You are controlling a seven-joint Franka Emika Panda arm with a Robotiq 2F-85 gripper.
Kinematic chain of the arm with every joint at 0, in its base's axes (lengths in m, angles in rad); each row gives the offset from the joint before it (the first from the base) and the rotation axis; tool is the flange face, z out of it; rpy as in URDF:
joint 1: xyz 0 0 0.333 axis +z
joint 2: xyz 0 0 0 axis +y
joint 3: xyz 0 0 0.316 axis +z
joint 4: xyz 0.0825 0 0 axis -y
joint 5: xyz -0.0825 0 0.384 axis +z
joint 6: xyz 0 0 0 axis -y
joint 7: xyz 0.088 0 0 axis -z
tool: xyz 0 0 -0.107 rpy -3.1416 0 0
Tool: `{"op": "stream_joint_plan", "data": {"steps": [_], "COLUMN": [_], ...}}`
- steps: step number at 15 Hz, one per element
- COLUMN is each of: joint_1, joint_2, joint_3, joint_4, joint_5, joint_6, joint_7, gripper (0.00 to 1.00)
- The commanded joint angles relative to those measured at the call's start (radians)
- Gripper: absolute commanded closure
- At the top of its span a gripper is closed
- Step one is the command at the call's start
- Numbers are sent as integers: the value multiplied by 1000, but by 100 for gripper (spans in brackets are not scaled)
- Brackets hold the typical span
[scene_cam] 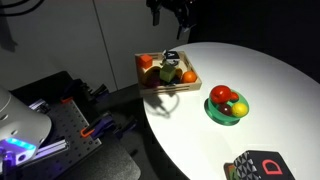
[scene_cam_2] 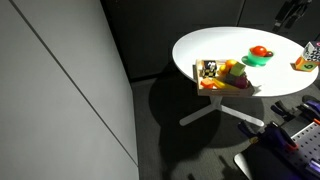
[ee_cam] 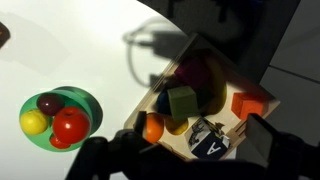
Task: Put the pink block in the box
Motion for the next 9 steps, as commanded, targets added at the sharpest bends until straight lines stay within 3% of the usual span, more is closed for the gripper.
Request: {"op": "stream_joint_plan", "data": {"steps": [1, 9], "joint_1": [2, 7], "joint_2": [-31, -48], "joint_3": [-9, -18], "joint_4": [24, 57], "joint_5": [-87, -139], "joint_6": [-14, -91], "joint_7": [86, 111], "gripper": [0, 0]}}
